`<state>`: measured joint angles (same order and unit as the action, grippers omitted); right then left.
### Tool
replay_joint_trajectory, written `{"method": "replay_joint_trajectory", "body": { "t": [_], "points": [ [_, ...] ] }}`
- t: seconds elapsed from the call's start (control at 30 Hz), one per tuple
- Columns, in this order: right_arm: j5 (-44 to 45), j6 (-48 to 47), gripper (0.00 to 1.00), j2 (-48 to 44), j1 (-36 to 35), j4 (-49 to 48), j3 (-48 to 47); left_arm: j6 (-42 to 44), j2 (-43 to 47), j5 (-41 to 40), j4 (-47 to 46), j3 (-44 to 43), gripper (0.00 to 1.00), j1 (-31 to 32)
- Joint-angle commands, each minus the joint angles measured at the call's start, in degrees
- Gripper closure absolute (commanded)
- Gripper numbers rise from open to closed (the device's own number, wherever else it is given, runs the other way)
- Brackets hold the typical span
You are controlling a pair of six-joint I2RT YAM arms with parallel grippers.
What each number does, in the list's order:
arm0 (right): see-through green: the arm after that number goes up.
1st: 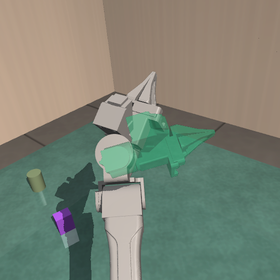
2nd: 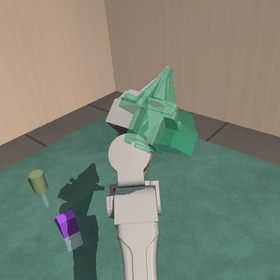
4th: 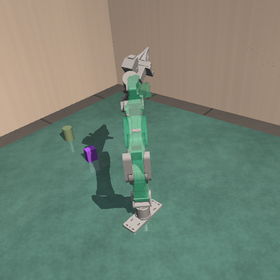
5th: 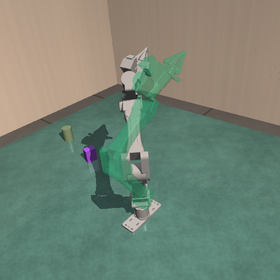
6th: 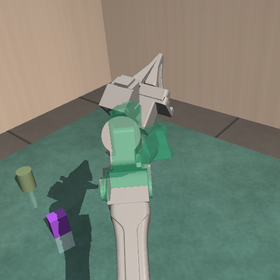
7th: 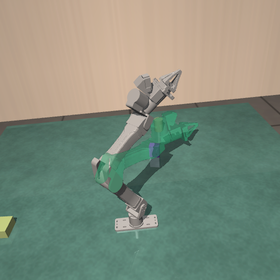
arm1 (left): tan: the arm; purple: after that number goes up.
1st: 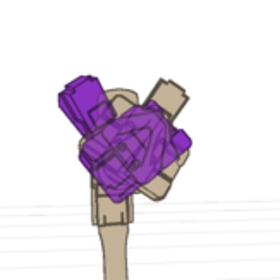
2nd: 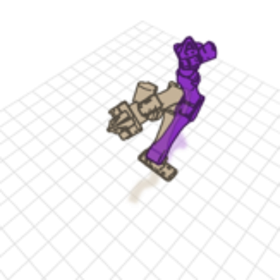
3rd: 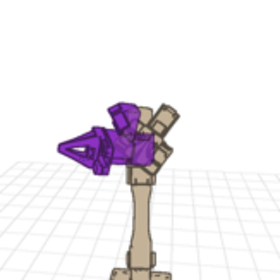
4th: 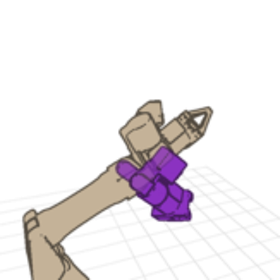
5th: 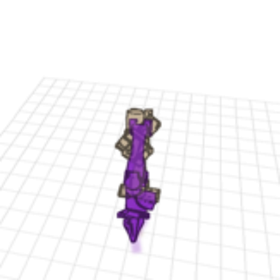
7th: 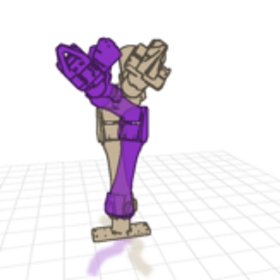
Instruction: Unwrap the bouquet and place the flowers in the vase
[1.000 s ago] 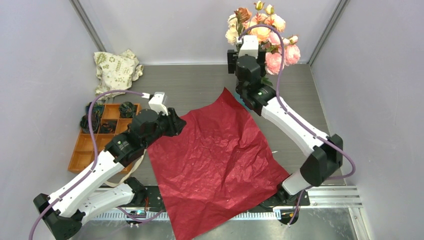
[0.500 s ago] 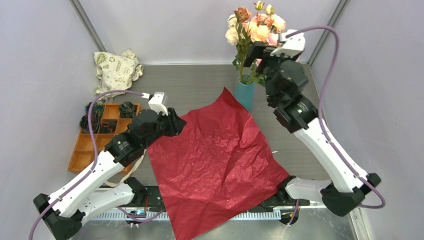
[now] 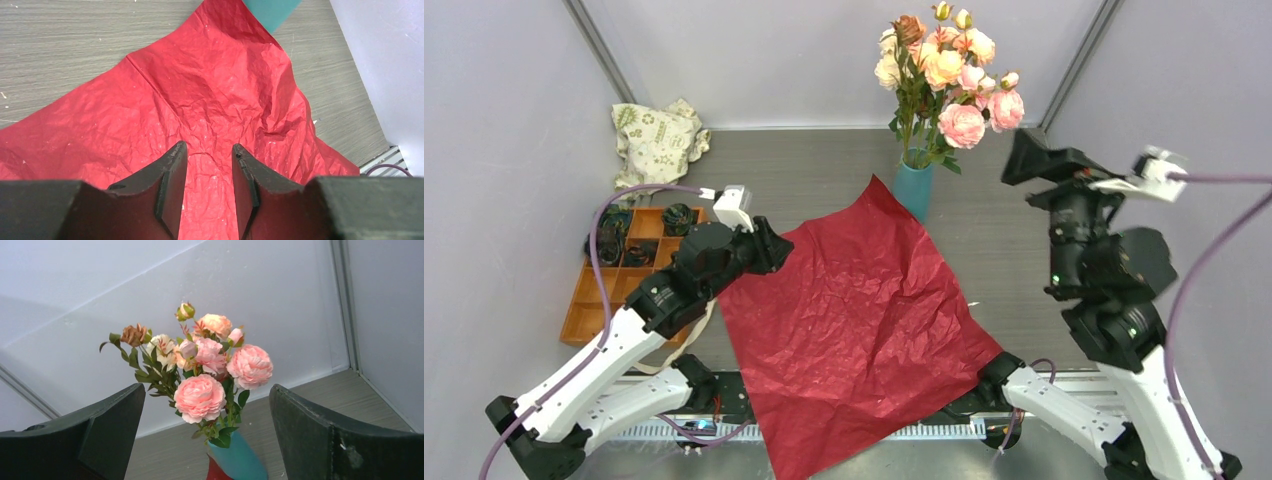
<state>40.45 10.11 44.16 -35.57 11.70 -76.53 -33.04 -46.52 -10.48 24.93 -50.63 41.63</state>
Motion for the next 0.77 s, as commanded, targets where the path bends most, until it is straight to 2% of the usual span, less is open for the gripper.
{"method": "replay_joint_trajectory", "body": {
  "t": [0.0,0.4,0.57,0.73],
  "points": [
    [2.97,1.86,0.00,-5.24,-0.33,-0.33,2.65,-1.21,2.18,-0.55,-0.44,-1.94,0.60,0.17],
    [5.54,3.24,0.00,-11.90,-0.32,4.22,4.00,-2.65,2.19,0.52,-0.82,-1.93,0.59,0.12],
    [13.82,2.87,0.01,-12.19,-0.37,4.68,4.09,-3.01,1.68,1.06,-1.03,-1.92,0.60,0.12],
    [14.32,3.63,0.00,-13.46,-0.30,5.09,4.45,-3.00,1.84,0.78,-1.18,-1.71,0.59,0.12]
  ]
}}
